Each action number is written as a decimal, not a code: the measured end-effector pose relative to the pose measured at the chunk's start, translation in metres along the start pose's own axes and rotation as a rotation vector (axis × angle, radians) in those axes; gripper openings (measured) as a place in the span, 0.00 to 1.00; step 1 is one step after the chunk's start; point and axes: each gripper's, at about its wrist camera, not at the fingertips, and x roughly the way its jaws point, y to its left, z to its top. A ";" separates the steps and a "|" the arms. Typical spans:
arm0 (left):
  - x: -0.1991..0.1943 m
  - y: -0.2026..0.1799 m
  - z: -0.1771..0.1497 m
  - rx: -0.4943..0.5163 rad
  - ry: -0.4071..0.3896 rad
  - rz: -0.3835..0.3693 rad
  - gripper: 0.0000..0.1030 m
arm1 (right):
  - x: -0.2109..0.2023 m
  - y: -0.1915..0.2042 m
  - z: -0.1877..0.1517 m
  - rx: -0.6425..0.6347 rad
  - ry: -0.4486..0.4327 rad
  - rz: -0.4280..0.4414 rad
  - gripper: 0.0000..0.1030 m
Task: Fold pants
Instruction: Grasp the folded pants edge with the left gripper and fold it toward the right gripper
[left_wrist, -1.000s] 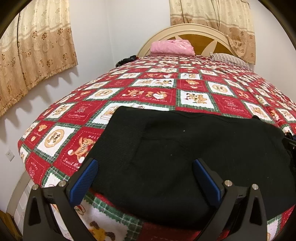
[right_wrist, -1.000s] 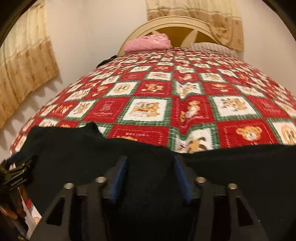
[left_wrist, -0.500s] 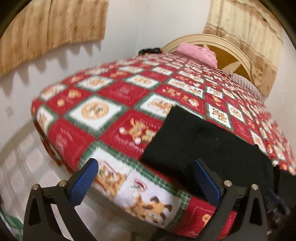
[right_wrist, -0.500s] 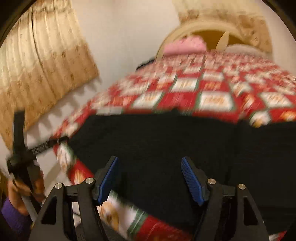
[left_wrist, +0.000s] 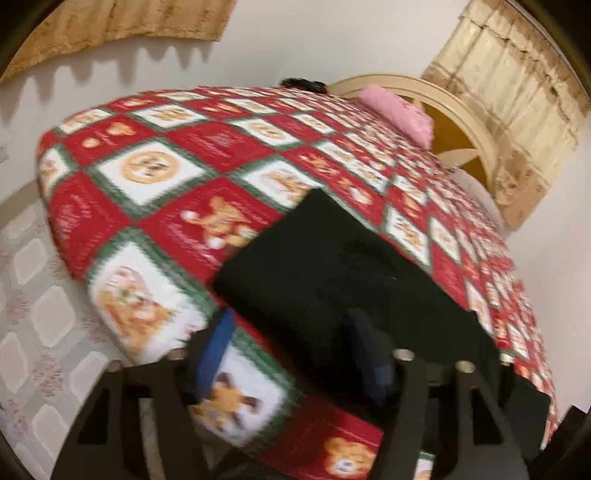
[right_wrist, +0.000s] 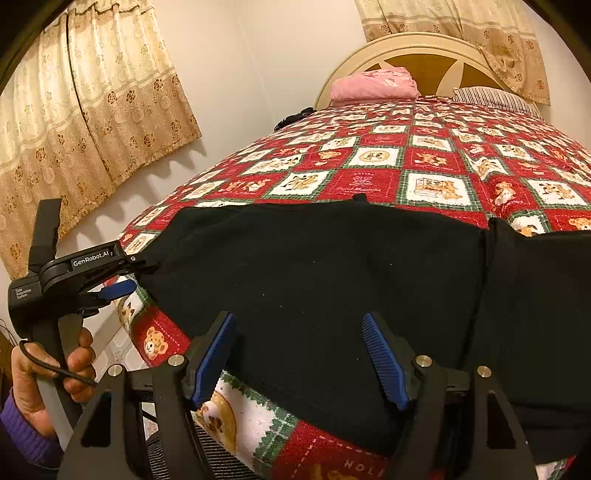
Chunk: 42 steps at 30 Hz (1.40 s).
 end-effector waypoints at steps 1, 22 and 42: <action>0.002 -0.001 0.000 -0.007 0.005 0.002 0.54 | 0.000 0.000 0.000 0.000 0.000 0.001 0.71; -0.007 -0.026 0.009 0.080 -0.129 -0.059 0.17 | -0.043 -0.030 0.005 0.120 -0.158 -0.039 0.71; -0.033 -0.246 -0.138 1.009 -0.066 -0.494 0.17 | -0.141 -0.161 -0.019 0.539 -0.335 -0.242 0.71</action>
